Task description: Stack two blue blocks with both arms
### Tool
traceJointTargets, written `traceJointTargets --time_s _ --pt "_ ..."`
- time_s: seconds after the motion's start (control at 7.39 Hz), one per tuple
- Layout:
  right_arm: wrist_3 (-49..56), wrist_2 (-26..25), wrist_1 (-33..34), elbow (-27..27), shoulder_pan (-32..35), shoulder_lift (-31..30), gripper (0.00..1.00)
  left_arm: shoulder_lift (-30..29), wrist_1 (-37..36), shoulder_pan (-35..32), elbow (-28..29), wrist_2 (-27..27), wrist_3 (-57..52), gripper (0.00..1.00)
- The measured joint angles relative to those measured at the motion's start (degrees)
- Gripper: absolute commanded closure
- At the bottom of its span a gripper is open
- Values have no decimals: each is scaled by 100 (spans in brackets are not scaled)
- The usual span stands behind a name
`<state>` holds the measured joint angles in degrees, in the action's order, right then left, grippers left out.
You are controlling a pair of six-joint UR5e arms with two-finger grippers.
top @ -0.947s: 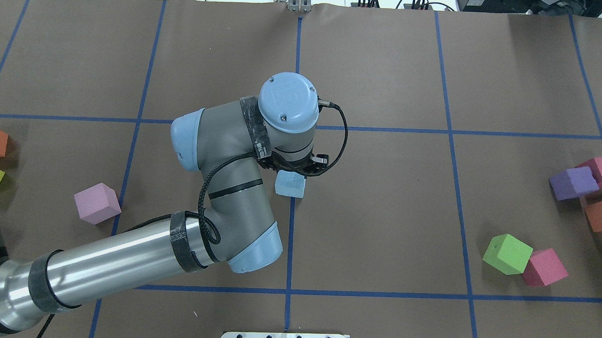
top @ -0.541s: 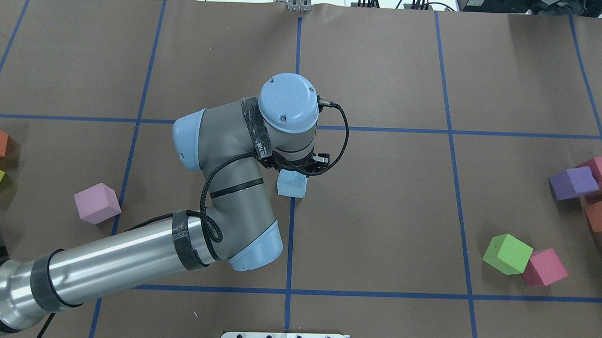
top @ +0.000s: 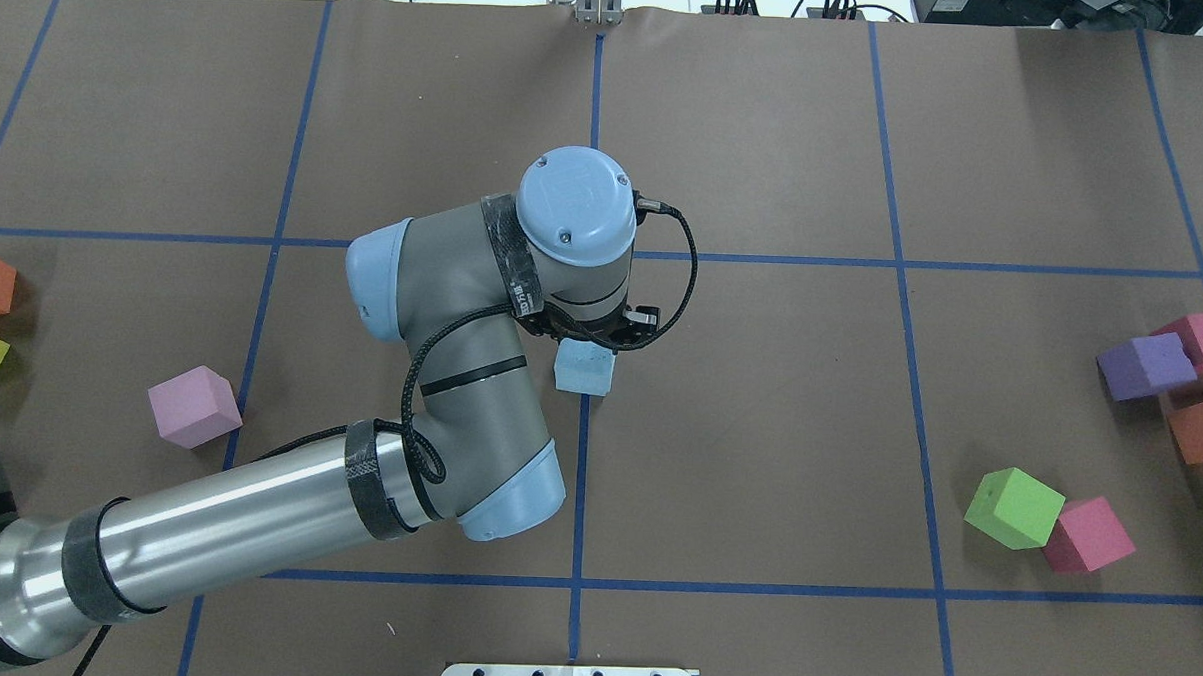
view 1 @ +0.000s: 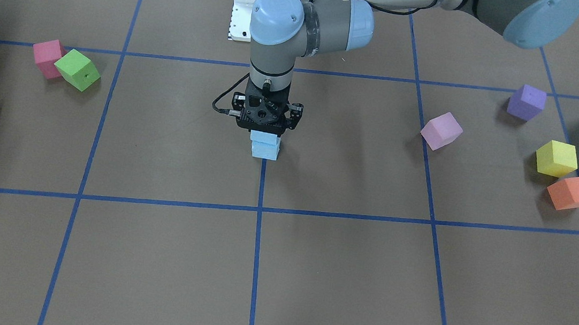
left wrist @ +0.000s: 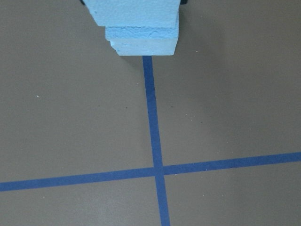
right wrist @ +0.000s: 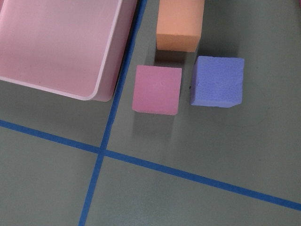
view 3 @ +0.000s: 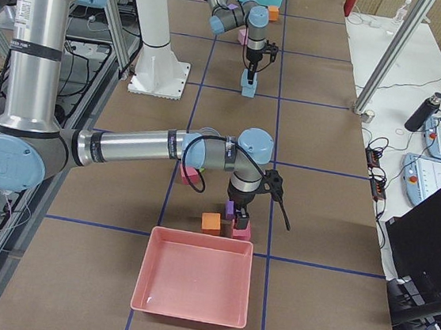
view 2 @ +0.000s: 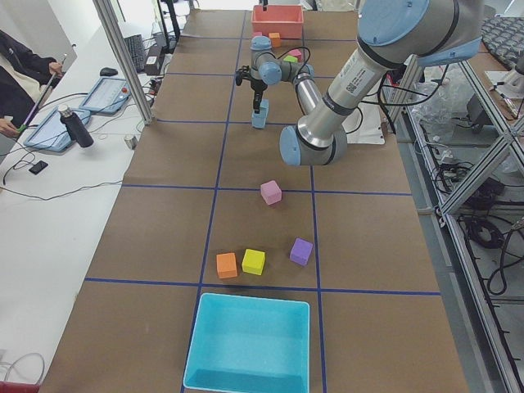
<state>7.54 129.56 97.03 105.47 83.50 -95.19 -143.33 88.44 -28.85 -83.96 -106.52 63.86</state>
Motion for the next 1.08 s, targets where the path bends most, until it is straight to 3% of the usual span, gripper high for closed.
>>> traceJointTargets --time_s 0.54,0.81,1.08 --pt "-7 41 0 0 0 0 0 178 -215 -352 -523 -191 -130 2" --pt "-5 13 0 1 0 0 0 904 -460 -1097 -1146 -897 -1056 2" --pt "-1 -17 0 6 25 -35 0 1816 -536 -2163 -1477 -1656 -2655 2"
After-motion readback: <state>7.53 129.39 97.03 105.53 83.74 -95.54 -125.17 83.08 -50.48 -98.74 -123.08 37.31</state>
